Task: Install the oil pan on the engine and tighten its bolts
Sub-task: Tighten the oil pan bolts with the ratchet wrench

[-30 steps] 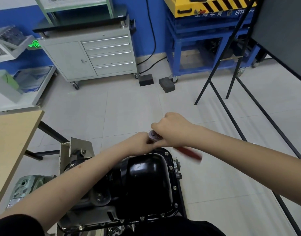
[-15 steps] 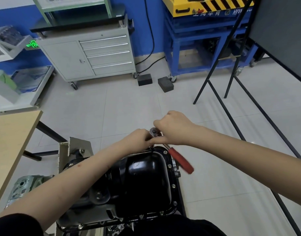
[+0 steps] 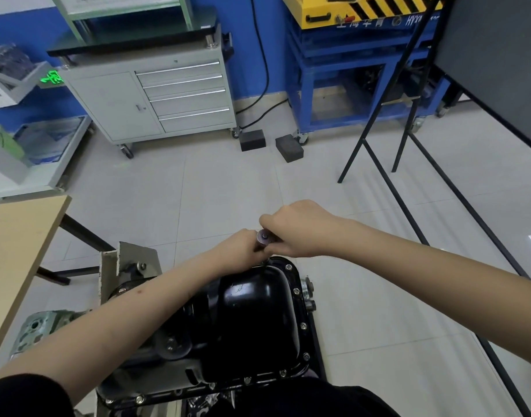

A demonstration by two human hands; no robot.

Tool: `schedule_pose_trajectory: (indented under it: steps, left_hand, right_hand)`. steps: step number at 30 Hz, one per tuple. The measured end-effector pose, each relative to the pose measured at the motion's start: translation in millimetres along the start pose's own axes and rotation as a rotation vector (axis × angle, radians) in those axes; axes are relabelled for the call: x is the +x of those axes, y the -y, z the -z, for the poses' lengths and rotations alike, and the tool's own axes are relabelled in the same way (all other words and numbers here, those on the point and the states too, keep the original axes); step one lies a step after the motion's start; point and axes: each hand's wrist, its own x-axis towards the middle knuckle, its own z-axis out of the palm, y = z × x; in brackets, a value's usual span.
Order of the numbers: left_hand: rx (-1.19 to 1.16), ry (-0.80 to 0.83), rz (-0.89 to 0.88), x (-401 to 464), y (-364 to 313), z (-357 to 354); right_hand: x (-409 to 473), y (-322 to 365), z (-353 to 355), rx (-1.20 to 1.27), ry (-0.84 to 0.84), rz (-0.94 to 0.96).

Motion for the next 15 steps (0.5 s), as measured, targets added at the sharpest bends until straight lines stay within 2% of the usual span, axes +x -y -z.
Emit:
schedule_pose_trajectory:
  steps: [6, 11, 13, 15]
  left_hand:
    - [-0.078, 0.080, -0.031, 1.6, 4.7, 3.1]
    - [-0.027, 0.057, 0.052, 2.9, 3.3, 2.6]
    - [0.021, 0.029, 0.054, 5.5, 1.3, -0.8]
    - [-0.014, 0.013, 0.050, 5.7, 0.4, -3.6]
  right_hand:
    - [4.8, -4.1, -2.1, -0.170, -0.047, 0.256]
    - [4.2, 6.0, -5.4, -0.036, -0.055, -0.019]
    - [3.5, 7.0, -4.9, 0.003, -0.017, -0.043]
    - [2.0, 3.3, -1.8, 0.004, -0.011, 0.018]
